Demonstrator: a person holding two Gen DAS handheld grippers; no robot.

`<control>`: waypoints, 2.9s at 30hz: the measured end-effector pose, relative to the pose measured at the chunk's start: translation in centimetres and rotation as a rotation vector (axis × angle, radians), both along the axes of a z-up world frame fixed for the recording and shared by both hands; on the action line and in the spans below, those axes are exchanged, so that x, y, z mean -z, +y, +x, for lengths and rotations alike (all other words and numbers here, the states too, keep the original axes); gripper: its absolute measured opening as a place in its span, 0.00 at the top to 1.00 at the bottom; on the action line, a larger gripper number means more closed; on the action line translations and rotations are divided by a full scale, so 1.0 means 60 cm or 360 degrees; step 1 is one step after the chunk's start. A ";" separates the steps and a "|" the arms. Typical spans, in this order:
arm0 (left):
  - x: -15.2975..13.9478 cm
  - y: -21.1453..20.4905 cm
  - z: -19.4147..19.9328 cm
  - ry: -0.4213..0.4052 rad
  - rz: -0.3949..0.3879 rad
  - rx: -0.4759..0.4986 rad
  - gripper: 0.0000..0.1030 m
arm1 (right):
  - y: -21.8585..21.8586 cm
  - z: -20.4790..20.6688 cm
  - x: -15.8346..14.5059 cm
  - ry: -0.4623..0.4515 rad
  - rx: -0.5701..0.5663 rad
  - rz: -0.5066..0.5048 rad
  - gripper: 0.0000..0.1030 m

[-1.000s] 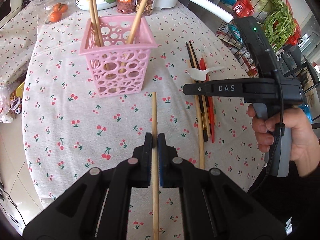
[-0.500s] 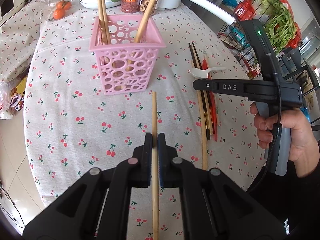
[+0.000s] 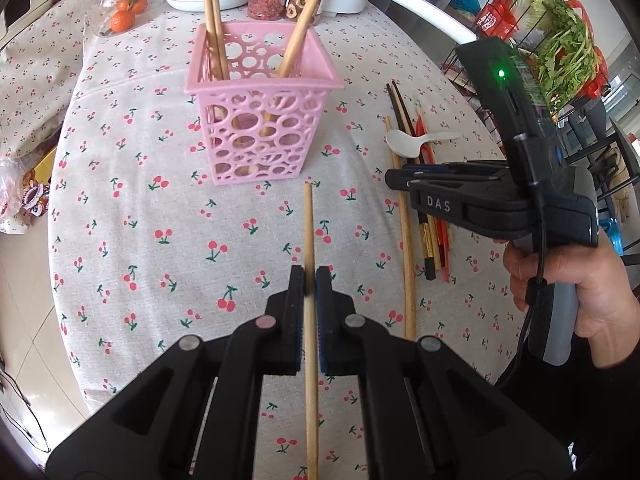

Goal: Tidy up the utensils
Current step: 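Lift both held chopsticks upright and carry them over the pink basket, then lower the chopsticks into the pink basket and open both tools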

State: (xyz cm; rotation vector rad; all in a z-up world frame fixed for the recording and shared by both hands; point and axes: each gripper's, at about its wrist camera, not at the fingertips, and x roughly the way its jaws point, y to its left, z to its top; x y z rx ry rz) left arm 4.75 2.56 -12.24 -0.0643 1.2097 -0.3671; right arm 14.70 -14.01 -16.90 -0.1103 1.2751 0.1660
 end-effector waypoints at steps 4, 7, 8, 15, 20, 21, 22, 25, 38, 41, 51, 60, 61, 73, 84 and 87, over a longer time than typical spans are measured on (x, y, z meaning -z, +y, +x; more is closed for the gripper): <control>0.011 0.002 0.001 0.0018 0.0022 -0.0019 0.94 | 0.023 -0.014 0.004 -0.0033 -0.0106 -0.0079 0.86; 0.026 0.007 0.004 0.0049 0.0049 -0.0045 0.94 | 0.031 -0.030 0.007 -0.0021 -0.0194 -0.0038 0.87; 0.031 0.009 0.005 0.0058 0.0059 -0.0056 0.94 | 0.031 -0.036 0.007 -0.0006 -0.0220 -0.0015 0.87; 0.055 0.019 0.016 0.0151 0.0061 -0.0114 0.94 | 0.005 -0.060 0.007 0.0189 -0.0253 0.0205 0.87; 0.062 0.024 0.022 0.0209 -0.0034 -0.0149 0.89 | -0.012 -0.037 0.006 0.0167 -0.0166 0.0376 0.63; 0.062 0.024 0.023 0.0209 -0.0037 -0.0151 0.80 | -0.011 -0.033 0.004 0.0144 -0.0153 0.0385 0.54; 0.063 0.024 0.022 0.0208 -0.0029 -0.0151 0.67 | -0.009 -0.028 0.003 0.0125 -0.0145 0.0378 0.51; 0.065 0.016 0.019 0.0178 0.0033 -0.0119 0.51 | 0.004 -0.006 0.008 0.0069 -0.0156 0.0262 0.51; 0.071 -0.034 0.015 0.0075 0.0295 0.0061 0.63 | 0.048 -0.012 0.013 -0.0080 -0.0281 0.0061 0.89; 0.072 -0.028 0.020 0.0046 0.0260 0.0063 0.89 | 0.046 -0.015 0.011 -0.0110 -0.0284 0.0108 0.91; -0.016 0.023 -0.021 -0.0232 0.0090 -0.0032 0.94 | 0.018 -0.085 -0.084 -0.0422 -0.0342 0.0373 0.94; -0.118 0.034 -0.046 -0.0550 -0.0030 -0.0092 0.94 | -0.032 -0.160 -0.184 -0.0684 -0.0317 0.0563 0.94; -0.127 0.035 -0.049 -0.0578 -0.0041 -0.0101 0.94 | -0.036 -0.169 -0.195 -0.0721 -0.0319 0.0578 0.94; -0.245 0.059 -0.053 -0.0948 -0.0150 -0.0198 0.94 | -0.059 -0.193 -0.312 -0.1068 -0.0342 0.0785 0.95; -0.307 0.071 -0.030 -0.1250 -0.0157 -0.0307 0.94 | -0.044 -0.156 -0.377 -0.1219 -0.0308 0.0871 0.95; -0.303 0.066 -0.017 -0.1262 -0.0148 -0.0323 0.94 | -0.037 -0.150 -0.386 -0.1259 -0.0289 0.0887 0.94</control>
